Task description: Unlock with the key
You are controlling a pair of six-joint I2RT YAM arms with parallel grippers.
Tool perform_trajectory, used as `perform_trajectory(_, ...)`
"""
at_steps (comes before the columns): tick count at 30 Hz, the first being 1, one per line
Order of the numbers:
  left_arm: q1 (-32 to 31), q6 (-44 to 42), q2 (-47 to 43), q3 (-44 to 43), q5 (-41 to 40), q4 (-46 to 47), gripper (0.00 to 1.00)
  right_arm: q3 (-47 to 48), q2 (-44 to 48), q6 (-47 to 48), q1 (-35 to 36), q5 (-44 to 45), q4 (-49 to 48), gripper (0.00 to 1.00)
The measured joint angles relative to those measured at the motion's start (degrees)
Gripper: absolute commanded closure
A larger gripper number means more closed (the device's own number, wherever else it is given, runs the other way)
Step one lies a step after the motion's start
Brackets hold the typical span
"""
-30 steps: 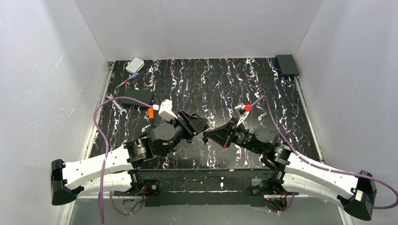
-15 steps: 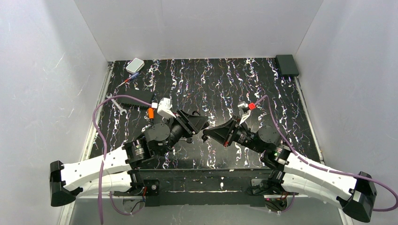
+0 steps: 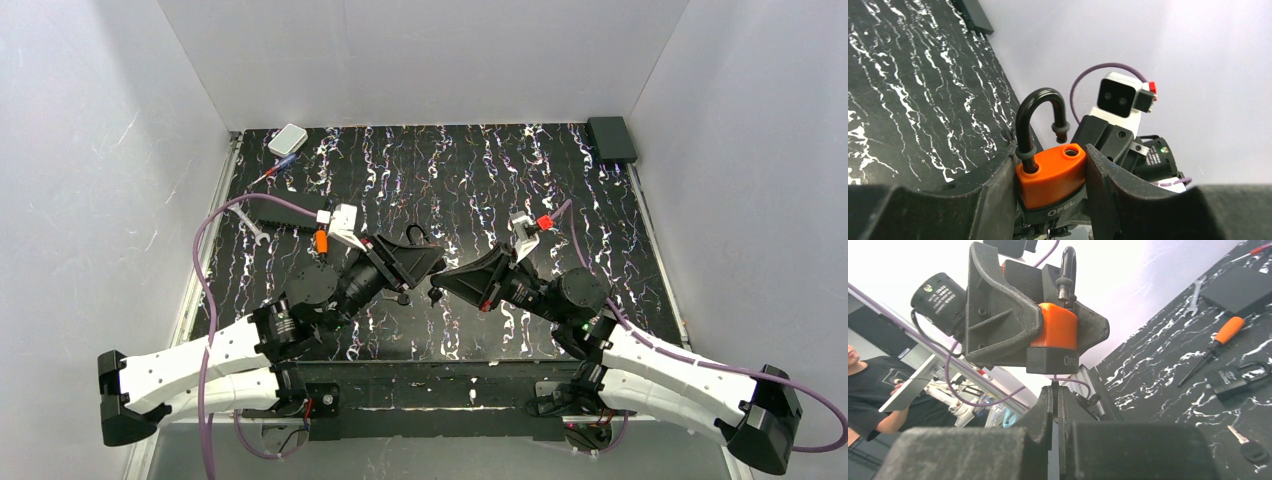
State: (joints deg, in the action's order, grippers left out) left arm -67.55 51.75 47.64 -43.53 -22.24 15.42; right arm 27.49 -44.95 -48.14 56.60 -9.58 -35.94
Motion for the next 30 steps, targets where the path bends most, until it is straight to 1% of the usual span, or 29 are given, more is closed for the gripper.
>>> perform_trajectory(5, 0.00, -2.19, -1.09, 0.02, 2.49, 1.90, 1.00, 0.00, -0.90, -1.73, -0.02, -1.99, -4.11, 0.99)
perform_trajectory(8, 0.00, -2.78, -1.36, 0.09, 3.45, 2.69, 1.00, 0.02, -0.83, -2.08, -0.17, -2.71, -4.83, 0.97)
perform_trajectory(10, 0.00, -2.89, -1.36, 0.42, 3.45, 3.02, 1.00, 0.09, -0.15, -1.49, -0.24, -2.78, -3.93, 0.82)
perform_trajectory(12, -0.02, -2.47, -1.33, 1.11, 3.08, 2.99, 1.00, 0.46, 1.01, 0.28, -0.26, -2.78, -0.76, 0.67)
perform_trajectory(15, -0.72, -0.42, -0.59, 2.19, 2.51, 2.34, 1.00, 2.82, 3.13, 5.42, -0.42, -2.23, 8.39, 0.49)
perform_trajectory(17, -1.22, 1.92, 0.26, 2.56, 1.44, 1.66, 1.00, 4.35, 4.98, 9.97, -0.63, -1.40, 15.76, 0.38)
perform_trajectory(20, -1.66, 4.55, 1.62, 2.78, -0.02, 0.02, 1.00, 6.14, 7.67, 16.39, -1.01, -0.85, 24.22, 0.28)
perform_trajectory(23, -1.81, 6.73, 3.52, 2.80, -1.18, -1.09, 1.00, 7.93, 9.35, 21.66, -1.09, -1.25, 29.68, 0.24)
perform_trajectory(25, -1.81, 7.93, 4.94, 2.78, -1.79, -1.49, 1.00, 8.39, 9.73, 23.82, -1.09, -1.55, 31.67, 0.24)
perform_trajectory(30, -1.81, 9.94, 7.58, 2.78, -2.60, -2.21, 1.00, 8.28, 9.55, 25.68, -1.09, -2.05, 33.22, 0.25)
